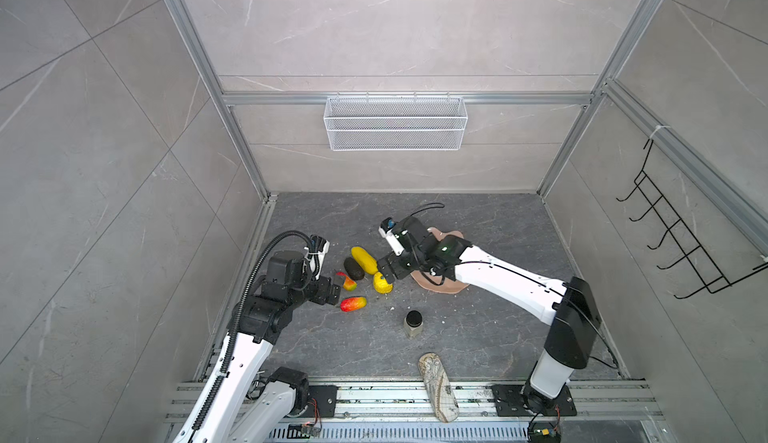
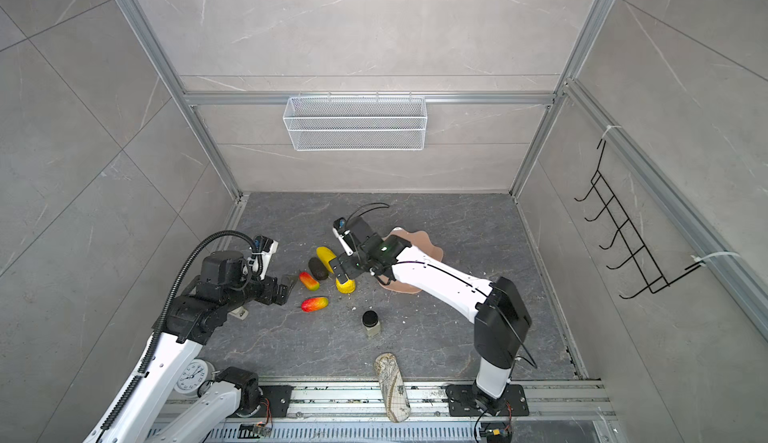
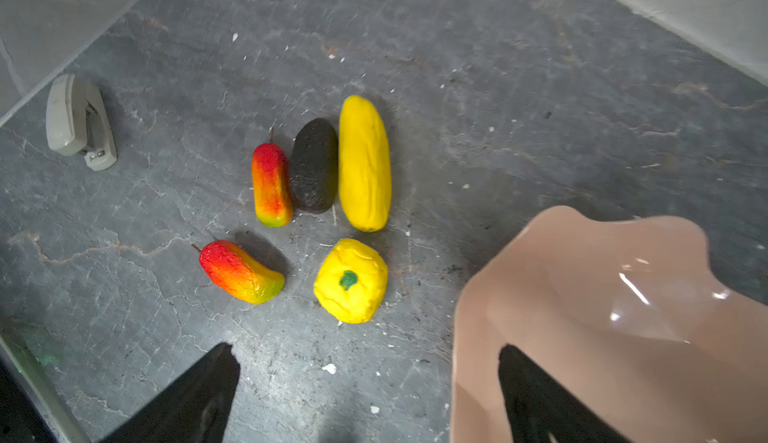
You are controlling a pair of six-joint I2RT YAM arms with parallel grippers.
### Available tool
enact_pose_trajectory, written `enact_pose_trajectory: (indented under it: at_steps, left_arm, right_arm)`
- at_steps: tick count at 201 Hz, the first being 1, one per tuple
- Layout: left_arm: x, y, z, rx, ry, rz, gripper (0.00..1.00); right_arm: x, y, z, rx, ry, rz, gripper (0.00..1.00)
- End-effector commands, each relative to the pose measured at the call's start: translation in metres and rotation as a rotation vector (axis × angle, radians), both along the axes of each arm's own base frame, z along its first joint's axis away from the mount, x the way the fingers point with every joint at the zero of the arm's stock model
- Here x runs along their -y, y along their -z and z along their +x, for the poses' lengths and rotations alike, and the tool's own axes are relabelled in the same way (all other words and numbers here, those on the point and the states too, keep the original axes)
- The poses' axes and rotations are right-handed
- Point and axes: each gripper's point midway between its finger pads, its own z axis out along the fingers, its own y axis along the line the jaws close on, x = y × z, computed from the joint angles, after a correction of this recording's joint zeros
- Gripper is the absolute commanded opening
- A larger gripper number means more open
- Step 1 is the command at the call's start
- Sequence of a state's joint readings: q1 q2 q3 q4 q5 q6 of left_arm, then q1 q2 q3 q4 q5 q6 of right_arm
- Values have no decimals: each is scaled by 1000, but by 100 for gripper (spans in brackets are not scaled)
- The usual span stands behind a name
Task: Place and organize the fake fruits in the fruit bowl
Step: 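Lower the right gripper and grasp the round yellow lemon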
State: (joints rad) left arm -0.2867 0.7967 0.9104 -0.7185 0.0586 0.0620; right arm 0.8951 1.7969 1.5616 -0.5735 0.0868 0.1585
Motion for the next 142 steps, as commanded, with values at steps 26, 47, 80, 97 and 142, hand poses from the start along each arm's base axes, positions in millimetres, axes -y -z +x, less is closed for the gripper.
enact_pose_trajectory:
  at_steps: [26,47,80,97,142]
  left_arm:
    - [-7,-14,-7,85,-14,4,100]
    - [-10,-17,-7,99,-27,9,100]
    - [-10,-15,-7,93,-29,12,100]
    - [-10,-14,-7,90,-28,13,100]
    - [-10,-14,-6,90,-30,13,100]
  right_arm:
    - [-21,42,3,-76,40,-65,100]
    - [-28,60,9,-90,46,-89,99]
    - [-32,86,15,-120,65,-131,95]
    - [-32,95,17,-121,78,-147,92]
    - [-28,112,22,-122,104,-184,85]
